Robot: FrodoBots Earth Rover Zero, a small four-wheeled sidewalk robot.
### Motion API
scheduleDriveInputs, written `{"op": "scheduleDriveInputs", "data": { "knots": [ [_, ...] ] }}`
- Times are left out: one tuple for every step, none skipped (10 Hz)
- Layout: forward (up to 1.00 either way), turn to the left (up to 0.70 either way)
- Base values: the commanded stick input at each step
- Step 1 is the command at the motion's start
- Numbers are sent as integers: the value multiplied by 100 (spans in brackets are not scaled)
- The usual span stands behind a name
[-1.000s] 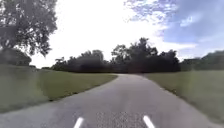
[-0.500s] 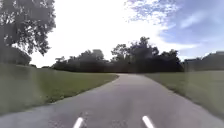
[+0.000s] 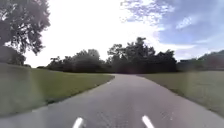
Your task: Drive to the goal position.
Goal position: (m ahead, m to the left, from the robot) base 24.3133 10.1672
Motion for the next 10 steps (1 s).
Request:
{"op": "scheduleDriveInputs", "data": {
  "knots": [
    [69,3],
    [69,3],
    [69,3],
    [69,3],
    [69,3],
    [69,3],
    [69,3],
    [69,3],
    [69,3],
    [69,3]
  ]
}}
